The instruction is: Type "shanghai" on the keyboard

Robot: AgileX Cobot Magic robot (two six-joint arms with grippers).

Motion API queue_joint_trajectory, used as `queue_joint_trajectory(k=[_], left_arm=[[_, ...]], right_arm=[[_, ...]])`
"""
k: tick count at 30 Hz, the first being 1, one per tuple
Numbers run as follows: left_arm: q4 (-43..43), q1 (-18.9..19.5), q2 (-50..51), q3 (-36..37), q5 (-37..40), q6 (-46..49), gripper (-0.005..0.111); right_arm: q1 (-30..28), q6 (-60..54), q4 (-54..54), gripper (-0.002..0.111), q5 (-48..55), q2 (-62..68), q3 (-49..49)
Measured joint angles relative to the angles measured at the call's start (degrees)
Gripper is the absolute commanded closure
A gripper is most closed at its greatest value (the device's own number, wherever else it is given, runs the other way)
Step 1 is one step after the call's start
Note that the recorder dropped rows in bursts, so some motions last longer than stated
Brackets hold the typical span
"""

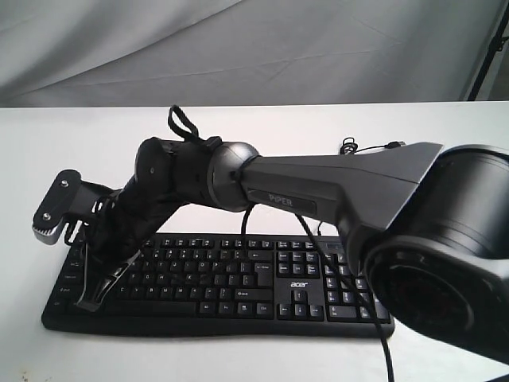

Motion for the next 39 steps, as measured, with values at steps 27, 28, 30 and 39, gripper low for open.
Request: queue_joint_trajectory(k=[27, 28, 30, 39], left_arm=[[0.0, 0.0, 0.0, 0.0, 0.0, 0.0, 0.107], [0.0, 0.0, 0.0, 0.0, 0.0, 0.0, 0.107], [0.0, 0.0, 0.0, 0.0, 0.0, 0.0, 0.107], [0.0, 0.0, 0.0, 0.0, 0.0, 0.0, 0.107]], right_arm=[[1.3, 10.7, -8.7, 0.108, 6.7, 4.6, -10.6], [1.3, 10.9, -8.8, 0.108, 6.8, 4.6, -10.6], [1.3, 11.3, -9.4, 0.108, 6.9, 4.6, -10.6], [1.3, 12.0, -9.6, 0.108, 6.9, 4.6, -10.6]])
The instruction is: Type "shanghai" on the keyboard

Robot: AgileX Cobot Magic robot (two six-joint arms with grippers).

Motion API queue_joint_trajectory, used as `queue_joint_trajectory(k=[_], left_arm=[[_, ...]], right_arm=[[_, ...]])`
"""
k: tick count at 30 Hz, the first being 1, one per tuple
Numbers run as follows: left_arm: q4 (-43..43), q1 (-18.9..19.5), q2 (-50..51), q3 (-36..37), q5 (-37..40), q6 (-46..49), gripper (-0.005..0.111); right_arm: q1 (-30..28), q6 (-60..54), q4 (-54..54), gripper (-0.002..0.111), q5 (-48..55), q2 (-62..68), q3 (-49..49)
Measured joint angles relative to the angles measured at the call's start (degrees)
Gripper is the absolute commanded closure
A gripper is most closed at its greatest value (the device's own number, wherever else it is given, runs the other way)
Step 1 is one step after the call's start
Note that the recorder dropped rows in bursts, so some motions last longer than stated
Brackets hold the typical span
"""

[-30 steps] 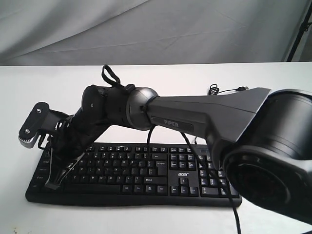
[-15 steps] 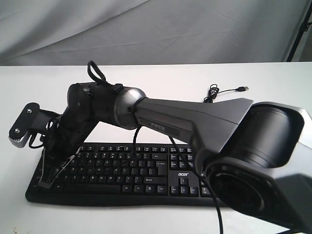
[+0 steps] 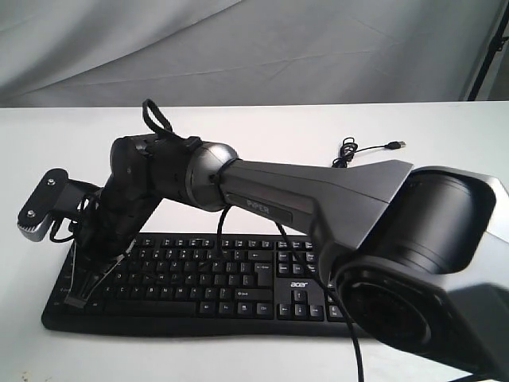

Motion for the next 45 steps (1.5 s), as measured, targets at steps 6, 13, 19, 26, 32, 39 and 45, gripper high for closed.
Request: queue_joint_trajectory(k=[6, 13, 19, 26, 32, 39, 45], left_arm=[[0.0, 0.0, 0.0, 0.0, 0.0, 0.0, 0.107], [0.0, 0.0, 0.0, 0.0, 0.0, 0.0, 0.107], [0.0, 0.0, 0.0, 0.0, 0.0, 0.0, 0.107], [0.0, 0.0, 0.0, 0.0, 0.0, 0.0, 0.107], [0.0, 0.0, 0.0, 0.0, 0.0, 0.0, 0.107], [0.0, 0.0, 0.0, 0.0, 0.0, 0.0, 0.107], [0.0, 0.0, 0.0, 0.0, 0.0, 0.0, 0.107]], right_arm=[[0.0, 0.0, 0.0, 0.108, 0.0, 0.4, 0.0], [0.4, 0.1, -0.1, 0.108, 0.1, 0.9, 0.0], [0.5, 0.1, -0.1, 0.108, 0.1, 0.9, 0.0], [0.5, 0.1, -0.1, 0.108, 0.1, 1.2, 0.0], [0.5, 0.1, -0.1, 0.108, 0.0, 1.1, -0.1], [0.5, 0.3, -4.4, 0.108, 0.5, -2.1, -0.1], [0.5, 2.1, -7.9, 0.108, 3.1, -5.0, 1.1]])
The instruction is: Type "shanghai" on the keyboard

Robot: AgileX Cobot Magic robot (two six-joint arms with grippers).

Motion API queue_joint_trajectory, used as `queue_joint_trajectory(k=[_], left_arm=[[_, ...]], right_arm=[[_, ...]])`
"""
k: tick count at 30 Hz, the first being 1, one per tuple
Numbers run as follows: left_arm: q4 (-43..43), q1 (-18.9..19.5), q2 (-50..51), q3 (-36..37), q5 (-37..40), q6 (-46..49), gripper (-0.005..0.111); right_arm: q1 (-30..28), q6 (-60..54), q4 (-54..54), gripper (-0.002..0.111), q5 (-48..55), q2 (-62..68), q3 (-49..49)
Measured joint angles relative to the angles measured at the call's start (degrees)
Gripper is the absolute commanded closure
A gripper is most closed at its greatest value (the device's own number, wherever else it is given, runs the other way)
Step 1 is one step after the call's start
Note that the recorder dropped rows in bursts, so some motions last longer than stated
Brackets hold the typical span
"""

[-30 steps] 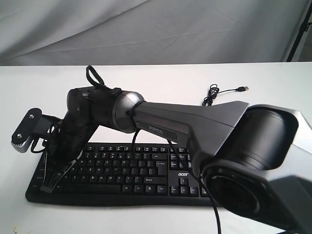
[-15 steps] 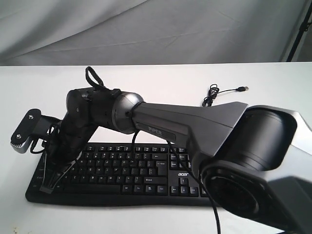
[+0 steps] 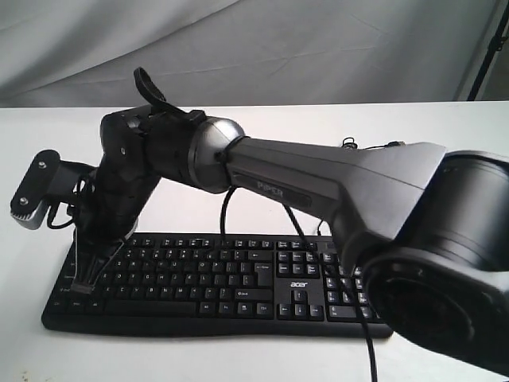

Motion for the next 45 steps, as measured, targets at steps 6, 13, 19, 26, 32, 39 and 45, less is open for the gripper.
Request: queue_joint_trajectory(k=[6, 13, 19, 26, 32, 39, 45], left_arm=[[0.0, 0.0, 0.0, 0.0, 0.0, 0.0, 0.107], [0.0, 0.0, 0.0, 0.0, 0.0, 0.0, 0.107], [0.0, 0.0, 0.0, 0.0, 0.0, 0.0, 0.107], [0.0, 0.0, 0.0, 0.0, 0.0, 0.0, 0.107], [0.0, 0.0, 0.0, 0.0, 0.0, 0.0, 0.107], [0.0, 0.0, 0.0, 0.0, 0.0, 0.0, 0.107], [0.0, 0.0, 0.0, 0.0, 0.0, 0.0, 0.107]], right_arm=[[-1.3, 0.3, -0.2, 0.108, -3.4, -5.9, 11.7], [-3.3, -2.6, 3.4, 0.108, -14.6, -15.0, 29.8], [-4.1, -5.0, 7.1, 0.108, -15.4, -16.2, 34.1], [-4.1, -5.9, 9.8, 0.108, -15.1, -16.2, 34.3], [-4.1, -8.4, 12.3, 0.108, -15.8, -16.2, 35.7], [-4.1, -9.4, 13.0, 0.108, -17.2, -16.2, 36.4], [-4.1, -9.8, 13.1, 0.108, -18.3, -15.2, 36.4]])
